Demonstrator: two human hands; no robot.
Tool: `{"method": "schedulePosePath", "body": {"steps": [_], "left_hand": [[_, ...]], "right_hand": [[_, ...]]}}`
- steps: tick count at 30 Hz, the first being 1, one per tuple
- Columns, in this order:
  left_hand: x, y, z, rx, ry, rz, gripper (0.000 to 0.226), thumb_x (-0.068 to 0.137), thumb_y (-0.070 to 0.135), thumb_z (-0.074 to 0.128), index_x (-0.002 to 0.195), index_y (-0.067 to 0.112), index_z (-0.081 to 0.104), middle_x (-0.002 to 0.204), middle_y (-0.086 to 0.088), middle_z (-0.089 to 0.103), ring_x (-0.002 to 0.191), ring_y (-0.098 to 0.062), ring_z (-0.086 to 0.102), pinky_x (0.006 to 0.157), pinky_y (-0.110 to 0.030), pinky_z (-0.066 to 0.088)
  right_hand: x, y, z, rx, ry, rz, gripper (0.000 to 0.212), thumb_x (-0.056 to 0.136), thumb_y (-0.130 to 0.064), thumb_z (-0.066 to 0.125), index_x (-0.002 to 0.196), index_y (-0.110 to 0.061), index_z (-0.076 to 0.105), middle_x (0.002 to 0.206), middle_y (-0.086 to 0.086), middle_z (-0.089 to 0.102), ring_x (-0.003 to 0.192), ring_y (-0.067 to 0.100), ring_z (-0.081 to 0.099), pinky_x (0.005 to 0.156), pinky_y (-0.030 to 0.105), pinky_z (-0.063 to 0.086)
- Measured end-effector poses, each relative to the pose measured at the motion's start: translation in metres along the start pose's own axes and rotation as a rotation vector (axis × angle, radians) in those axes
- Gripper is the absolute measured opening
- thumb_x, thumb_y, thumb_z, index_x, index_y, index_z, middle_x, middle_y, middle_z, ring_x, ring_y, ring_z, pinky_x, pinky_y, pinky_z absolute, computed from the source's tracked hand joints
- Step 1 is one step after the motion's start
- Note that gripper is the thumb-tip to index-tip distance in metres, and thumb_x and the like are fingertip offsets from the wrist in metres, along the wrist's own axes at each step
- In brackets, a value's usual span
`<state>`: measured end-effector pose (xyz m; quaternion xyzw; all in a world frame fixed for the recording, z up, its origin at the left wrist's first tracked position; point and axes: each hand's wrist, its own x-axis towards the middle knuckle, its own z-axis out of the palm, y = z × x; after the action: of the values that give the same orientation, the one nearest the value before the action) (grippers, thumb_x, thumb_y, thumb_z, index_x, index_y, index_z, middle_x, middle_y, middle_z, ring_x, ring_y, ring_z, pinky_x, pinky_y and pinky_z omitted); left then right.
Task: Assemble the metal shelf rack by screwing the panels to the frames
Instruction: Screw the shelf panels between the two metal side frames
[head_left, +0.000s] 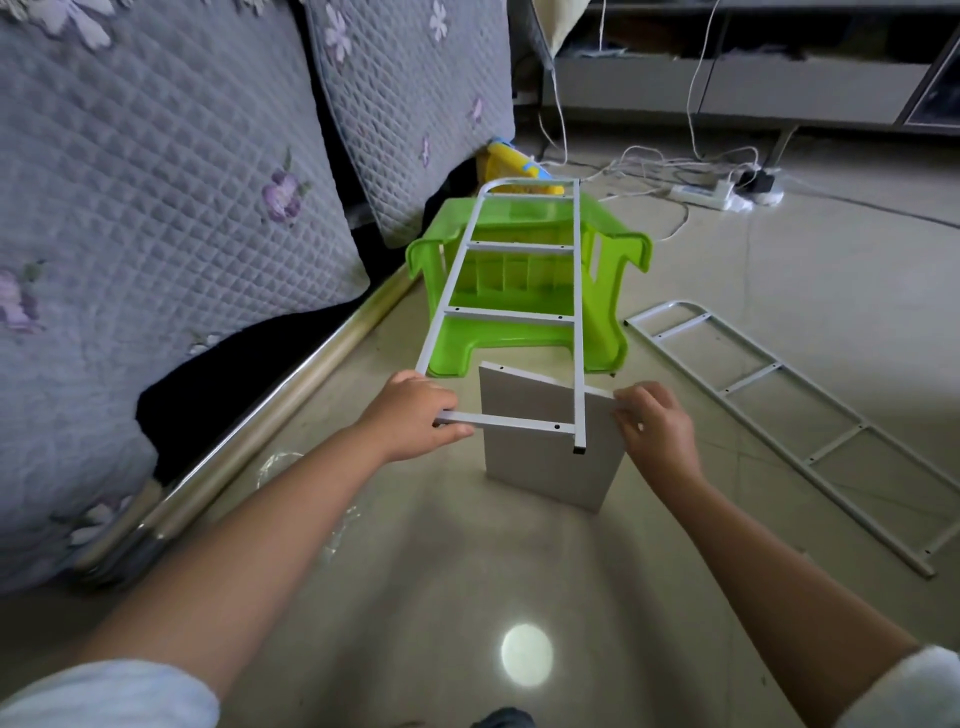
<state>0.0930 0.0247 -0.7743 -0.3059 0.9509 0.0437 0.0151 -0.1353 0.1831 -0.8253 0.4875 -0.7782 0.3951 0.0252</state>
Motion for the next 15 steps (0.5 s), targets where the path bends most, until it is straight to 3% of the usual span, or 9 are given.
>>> {"method": "schedulePosePath", "body": {"steps": [2,5,6,8,11,13,15], "left_hand": [[0.000,0.002,-0.001,-0.045,-0.005,-0.025,0.048,0.086,0.059,0.046,0.058,0.024,0.030,0.063,0.008,0.037,0.076,-0.015,0.041,0.098,-0.025,0.023],[-0.003,0.004,-0.004,-0.266,-0.008,-0.089,0.059,0.070,0.071,0.034,0.066,0.016,0.056,0.077,0.002,0.051,0.084,-0.017,0.046,0.077,-0.025,0.034],[-0.004,0.004,-0.003,-0.384,0.007,-0.112,0.060,0.075,0.065,0.044,0.071,0.008,0.062,0.091,-0.004,0.055,0.093,-0.019,0.049,0.077,-0.025,0.036],[-0.003,0.006,0.000,-0.538,0.083,-0.171,0.031,0.085,0.034,0.064,0.073,0.005,0.063,0.123,-0.012,0.049,0.117,-0.022,0.046,0.091,-0.023,0.038],[0.002,0.011,-0.006,-0.589,0.167,-0.311,0.010,0.082,0.011,0.067,0.088,0.010,0.059,0.145,-0.015,0.025,0.136,-0.023,0.029,0.102,-0.020,0.026],[0.006,0.013,-0.011,-0.614,0.092,-0.459,0.033,0.081,0.008,0.063,0.113,0.007,0.054,0.142,-0.015,0.025,0.128,-0.024,0.038,0.096,-0.024,0.035],[0.009,0.016,-0.017,-0.716,0.054,-0.557,0.047,0.082,0.007,0.058,0.127,0.009,0.044,0.129,-0.012,0.038,0.098,-0.029,0.059,0.074,-0.031,0.048]], "right_hand": [[0.000,0.001,-0.003,-0.062,-0.012,-0.044,0.021,0.074,0.002,0.059,0.092,0.003,0.069,0.088,0.020,0.065,0.072,0.033,0.065,0.065,0.036,0.051],[0.001,0.001,-0.009,-0.195,-0.077,-0.132,0.023,0.070,0.004,0.066,0.093,0.000,0.067,0.084,0.017,0.065,0.063,0.033,0.064,0.050,0.036,0.051],[0.001,0.001,-0.011,-0.244,-0.106,-0.151,0.027,0.067,0.006,0.071,0.093,0.000,0.067,0.082,0.017,0.064,0.060,0.033,0.063,0.046,0.034,0.049],[0.003,0.000,-0.011,-0.297,-0.147,-0.153,0.031,0.064,0.007,0.074,0.092,-0.001,0.067,0.081,0.017,0.065,0.057,0.034,0.063,0.044,0.033,0.048],[0.008,-0.002,-0.013,-0.303,-0.178,-0.090,0.028,0.067,0.009,0.069,0.093,-0.001,0.068,0.085,0.020,0.066,0.060,0.038,0.063,0.049,0.037,0.050],[0.009,-0.004,-0.014,-0.325,-0.222,-0.091,0.024,0.066,0.011,0.067,0.088,0.002,0.066,0.081,0.022,0.064,0.058,0.040,0.061,0.048,0.038,0.050],[0.009,-0.006,-0.018,-0.342,-0.253,-0.078,0.018,0.070,0.011,0.062,0.086,0.004,0.063,0.082,0.023,0.062,0.060,0.042,0.060,0.050,0.039,0.050]]}}
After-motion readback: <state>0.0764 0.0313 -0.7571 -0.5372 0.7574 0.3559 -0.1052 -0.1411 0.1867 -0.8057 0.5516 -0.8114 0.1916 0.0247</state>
